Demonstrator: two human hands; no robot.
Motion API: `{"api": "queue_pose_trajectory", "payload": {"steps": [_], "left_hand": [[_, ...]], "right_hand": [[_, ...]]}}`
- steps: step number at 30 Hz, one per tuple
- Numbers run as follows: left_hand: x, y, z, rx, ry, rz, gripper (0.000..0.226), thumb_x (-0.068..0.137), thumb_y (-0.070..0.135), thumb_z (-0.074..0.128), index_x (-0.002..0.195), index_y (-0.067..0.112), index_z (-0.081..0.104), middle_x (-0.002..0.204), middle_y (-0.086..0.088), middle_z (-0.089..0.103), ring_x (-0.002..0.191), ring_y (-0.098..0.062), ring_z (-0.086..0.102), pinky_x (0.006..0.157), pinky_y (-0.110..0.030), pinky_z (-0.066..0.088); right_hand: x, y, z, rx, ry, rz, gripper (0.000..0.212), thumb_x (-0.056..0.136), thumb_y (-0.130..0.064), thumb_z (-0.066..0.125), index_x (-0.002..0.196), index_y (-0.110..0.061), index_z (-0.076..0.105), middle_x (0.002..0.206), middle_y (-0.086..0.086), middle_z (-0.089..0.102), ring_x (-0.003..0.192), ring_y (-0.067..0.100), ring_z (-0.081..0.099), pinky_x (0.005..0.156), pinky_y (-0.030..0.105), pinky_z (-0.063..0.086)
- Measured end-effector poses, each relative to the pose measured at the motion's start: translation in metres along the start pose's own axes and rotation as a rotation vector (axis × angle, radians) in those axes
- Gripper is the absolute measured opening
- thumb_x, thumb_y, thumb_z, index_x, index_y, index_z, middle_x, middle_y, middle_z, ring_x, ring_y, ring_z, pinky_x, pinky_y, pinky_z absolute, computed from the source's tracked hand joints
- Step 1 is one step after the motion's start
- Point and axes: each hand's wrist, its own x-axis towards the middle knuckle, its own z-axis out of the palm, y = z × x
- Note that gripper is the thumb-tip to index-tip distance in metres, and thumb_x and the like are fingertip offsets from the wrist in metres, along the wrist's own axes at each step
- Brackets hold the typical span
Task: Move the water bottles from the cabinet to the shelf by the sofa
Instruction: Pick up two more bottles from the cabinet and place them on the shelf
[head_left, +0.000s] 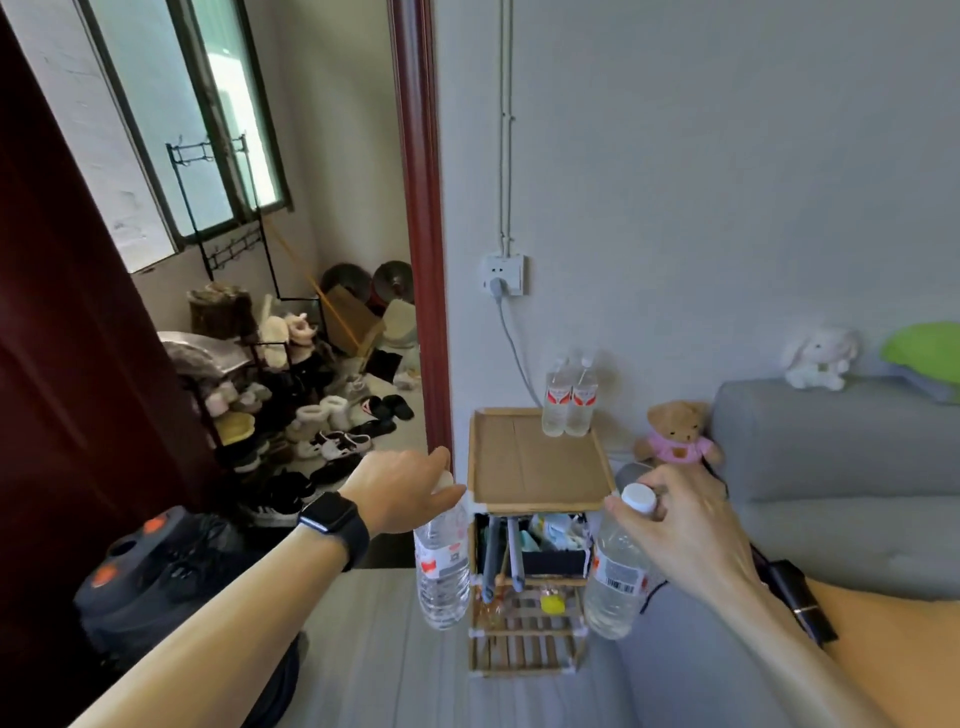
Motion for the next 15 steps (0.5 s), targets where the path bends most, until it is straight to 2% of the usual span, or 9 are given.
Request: {"api": "queue_pose_trajectory", "payload": {"steps": [4,7,9,13,15], "left_hand": [[0.069,-0.023,0.017,-0.089,-0.027,0.009,0.039,0.095,0.060,0.035,0.101,0.024,0.048,0.088,0.004,0.064,0.076,-0.019,0.062,0.072,-0.038,0.053],[0.122,-0.039,0.032,-0.136,-0.035,0.011,0.036,0.095,0.058,0.036,0.097,0.023,0.043,0.084,0.003,0.062,0.074,-0.020,0.061,0.067,-0.037,0.052],[0.153,-0.048,0.043,-0.150,-0.042,0.008,0.038,0.095,0.058,0.036,0.098,0.021,0.041,0.081,0.001,0.060,0.073,-0.023,0.061,0.069,-0.039,0.053],[0.211,-0.053,0.058,-0.149,-0.056,-0.008,0.050,0.096,0.058,0.035,0.123,0.016,0.040,0.076,0.002,0.056,0.069,-0.023,0.055,0.064,-0.036,0.048],[0.241,-0.053,0.066,-0.165,-0.079,0.001,0.054,0.095,0.059,0.035,0.127,0.016,0.040,0.081,0.000,0.059,0.073,-0.024,0.059,0.066,-0.036,0.049]], "right_hand": [[0.057,0.003,0.034,0.013,-0.032,0.100,0.032,0.076,-0.053,0.074,0.085,-0.029,0.055,0.075,-0.017,0.062,0.078,0.015,0.063,0.067,0.034,0.050],[0.100,0.008,0.062,0.037,-0.041,0.160,0.034,0.076,-0.056,0.073,0.084,-0.030,0.054,0.072,-0.015,0.066,0.078,0.016,0.064,0.070,0.037,0.051],[0.127,0.011,0.079,0.057,-0.053,0.194,0.035,0.076,-0.057,0.074,0.085,-0.030,0.053,0.072,-0.014,0.066,0.079,0.017,0.063,0.068,0.037,0.049],[0.173,0.011,0.107,0.092,-0.058,0.246,0.032,0.076,-0.052,0.076,0.087,-0.031,0.054,0.079,-0.016,0.066,0.083,0.015,0.062,0.066,0.033,0.043],[0.200,0.014,0.121,0.065,-0.065,0.242,0.033,0.076,-0.055,0.073,0.088,-0.033,0.053,0.080,-0.017,0.065,0.084,0.014,0.061,0.068,0.033,0.043]]}}
